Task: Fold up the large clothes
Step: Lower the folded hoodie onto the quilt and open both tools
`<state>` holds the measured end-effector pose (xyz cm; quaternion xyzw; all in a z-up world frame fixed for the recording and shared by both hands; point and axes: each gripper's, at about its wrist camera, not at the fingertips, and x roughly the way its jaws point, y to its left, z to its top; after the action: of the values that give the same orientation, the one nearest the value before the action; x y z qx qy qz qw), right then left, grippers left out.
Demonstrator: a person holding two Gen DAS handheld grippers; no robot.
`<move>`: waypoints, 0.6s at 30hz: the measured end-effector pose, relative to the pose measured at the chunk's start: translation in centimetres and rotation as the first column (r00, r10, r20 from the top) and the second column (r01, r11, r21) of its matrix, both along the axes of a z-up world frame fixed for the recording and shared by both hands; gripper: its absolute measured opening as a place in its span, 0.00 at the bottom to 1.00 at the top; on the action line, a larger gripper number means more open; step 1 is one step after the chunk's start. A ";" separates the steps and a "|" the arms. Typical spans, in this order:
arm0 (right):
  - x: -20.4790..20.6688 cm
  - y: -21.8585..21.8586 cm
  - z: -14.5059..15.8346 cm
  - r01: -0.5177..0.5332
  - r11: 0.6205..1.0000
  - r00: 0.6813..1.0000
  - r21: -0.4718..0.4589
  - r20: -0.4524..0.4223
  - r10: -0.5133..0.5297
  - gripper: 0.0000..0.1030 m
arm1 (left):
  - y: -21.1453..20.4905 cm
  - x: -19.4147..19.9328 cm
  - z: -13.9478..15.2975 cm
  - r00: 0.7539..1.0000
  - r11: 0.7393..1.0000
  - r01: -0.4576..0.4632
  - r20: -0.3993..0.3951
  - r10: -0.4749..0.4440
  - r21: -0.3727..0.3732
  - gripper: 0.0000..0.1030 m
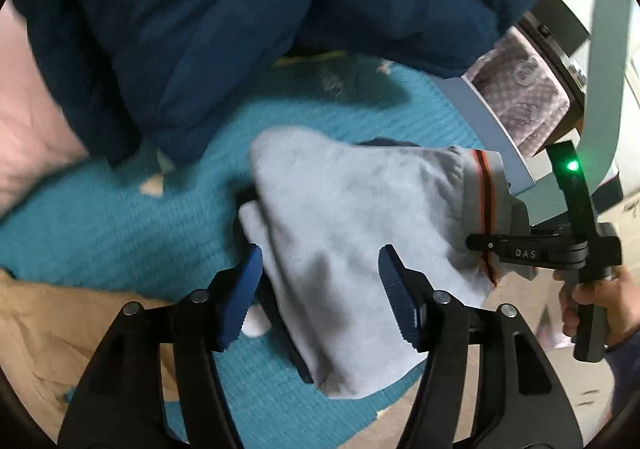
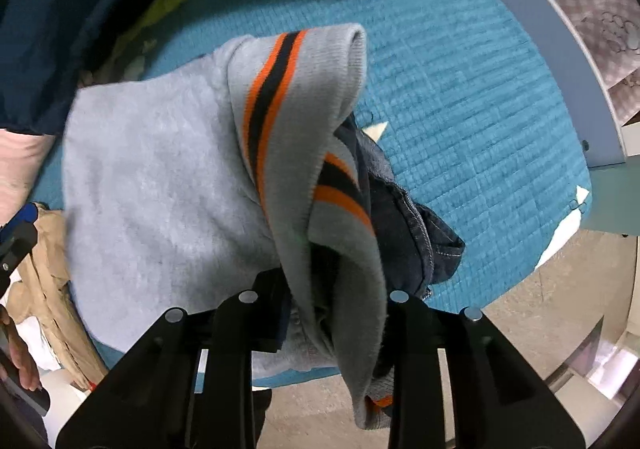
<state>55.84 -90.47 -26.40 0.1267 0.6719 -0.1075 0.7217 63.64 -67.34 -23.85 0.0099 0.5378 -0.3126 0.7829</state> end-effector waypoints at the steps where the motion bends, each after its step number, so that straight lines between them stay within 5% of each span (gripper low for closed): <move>1: -0.1 0.4 0.5 -0.011 1.000 1.000 -0.014 0.015 0.012 0.30 | -0.6 -0.4 0.4 0.999 1.000 0.012 0.030 -0.012 0.008 0.62; 5: -0.1 0.8 1.6 -0.019 0.999 0.998 -0.049 0.060 0.022 0.37 | -2.4 -0.9 -0.8 0.999 0.999 0.032 0.018 -0.032 0.025 0.67; 8: -0.6 -0.9 3.6 0.018 0.986 0.990 -0.168 0.143 0.007 0.72 | -3.6 -0.5 -3.4 0.998 0.998 0.034 -0.050 -0.031 0.056 0.67; 12: -1.0 -2.0 5.8 0.023 0.990 0.984 -0.139 0.179 0.002 0.72 | -4.0 -0.5 -5.7 0.997 0.994 0.027 -0.080 -0.018 0.110 0.66; 18: -2.8 2.8 3.0 -0.001 0.999 0.984 -0.038 0.178 0.008 0.72 | -3.5 -0.2 -7.3 0.990 0.996 0.002 -0.140 0.011 0.092 0.71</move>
<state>53.08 -87.70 -23.45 0.1207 0.6027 -0.1068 0.7815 63.43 -70.82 -31.18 0.0228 0.6055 -0.2857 0.7425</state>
